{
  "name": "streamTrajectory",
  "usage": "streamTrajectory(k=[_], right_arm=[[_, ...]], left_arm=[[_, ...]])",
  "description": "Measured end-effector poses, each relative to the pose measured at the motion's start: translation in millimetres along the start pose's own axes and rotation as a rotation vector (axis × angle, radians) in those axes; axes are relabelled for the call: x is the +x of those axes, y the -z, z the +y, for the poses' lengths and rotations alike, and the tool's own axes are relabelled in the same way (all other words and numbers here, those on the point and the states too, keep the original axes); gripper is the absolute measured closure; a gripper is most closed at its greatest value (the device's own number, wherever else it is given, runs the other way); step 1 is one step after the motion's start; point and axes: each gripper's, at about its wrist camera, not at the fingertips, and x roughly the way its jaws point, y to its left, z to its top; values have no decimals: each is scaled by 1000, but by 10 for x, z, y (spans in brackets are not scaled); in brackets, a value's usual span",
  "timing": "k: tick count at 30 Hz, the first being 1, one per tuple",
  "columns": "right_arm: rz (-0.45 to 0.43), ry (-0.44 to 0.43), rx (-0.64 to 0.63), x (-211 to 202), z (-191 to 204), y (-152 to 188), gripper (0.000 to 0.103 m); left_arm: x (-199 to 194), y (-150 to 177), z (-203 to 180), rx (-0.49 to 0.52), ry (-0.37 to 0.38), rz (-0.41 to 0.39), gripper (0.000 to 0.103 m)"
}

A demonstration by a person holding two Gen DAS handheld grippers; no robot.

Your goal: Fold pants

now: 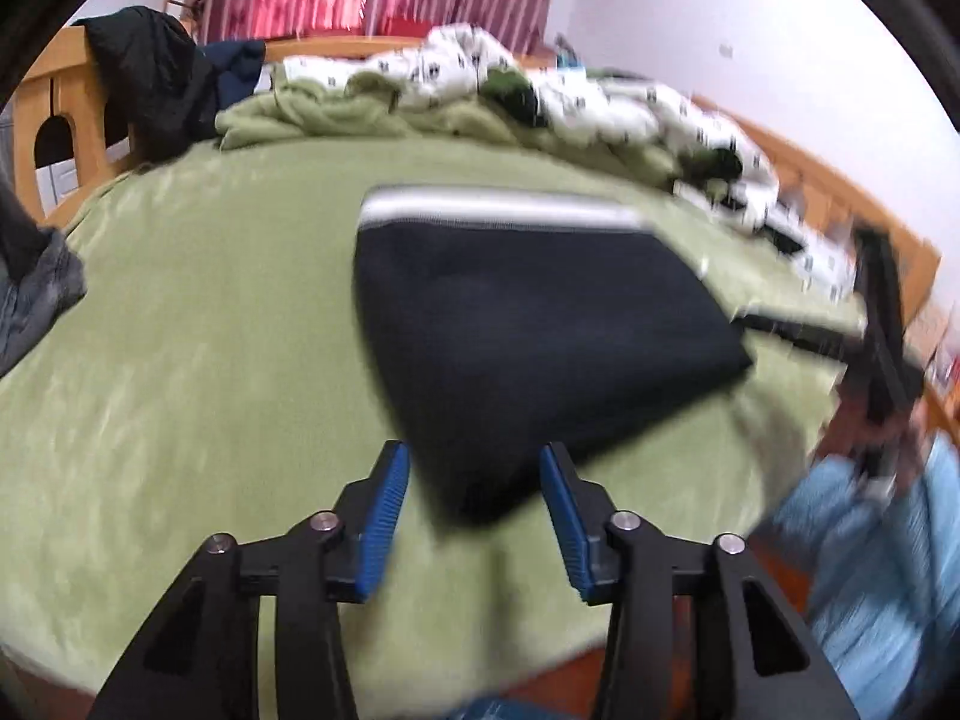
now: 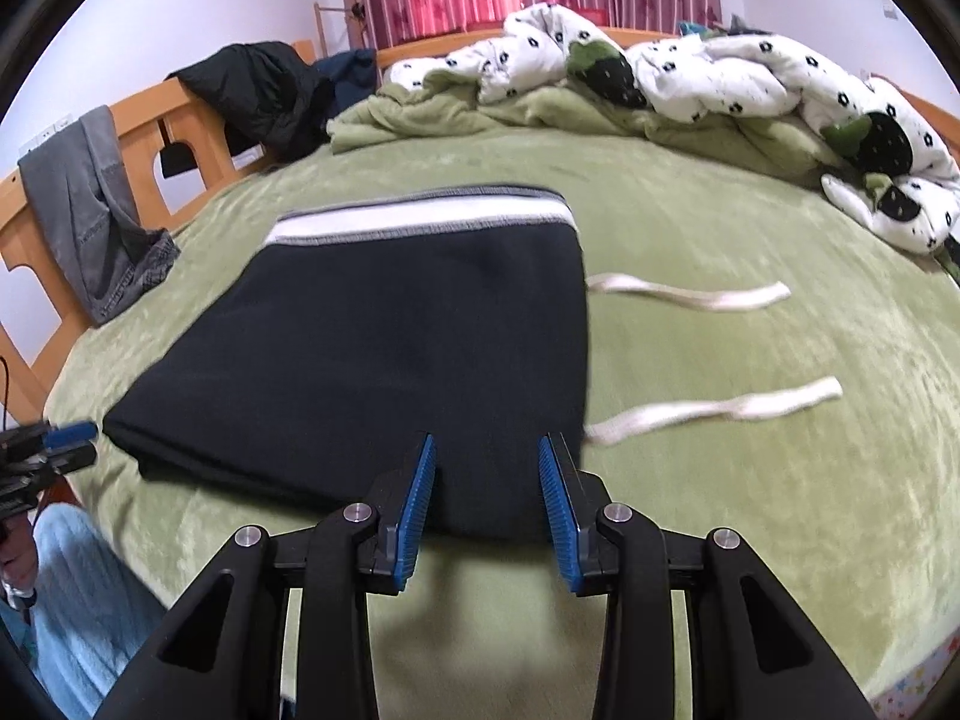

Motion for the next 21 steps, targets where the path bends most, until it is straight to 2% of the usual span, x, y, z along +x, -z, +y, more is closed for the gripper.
streamTrajectory(k=[2, 4, 6, 8, 11, 14, 18, 21], right_arm=[[-22, 13, 8, 74, 45, -79, 67], [-18, 13, 16, 191, 69, -122, 66], [41, 29, 9, 349, 74, -103, 64], [18, 34, 1, 331, 58, -35, 64], [48, 14, 6, 260, 22, 51, 64], [89, 16, 7, 213, -16, 202, 64], [81, 52, -10, 77, 7, 235, 64], [56, 69, 22, -96, 30, 174, 64]], left_arm=[[121, -165, -139, -17, 33, -18, 52], [311, -276, -266, -27, 19, -16, 52], [612, -292, -351, -57, -10, 59, 52], [757, -232, -375, -77, -48, 96, 52], [679, -74, -458, 7, -95, 53, 51], [552, 21, -493, 42, -117, 60, 51], [368, 25, -390, -34, -78, 88, 50], [242, -95, -316, -105, -85, 129, 50]])
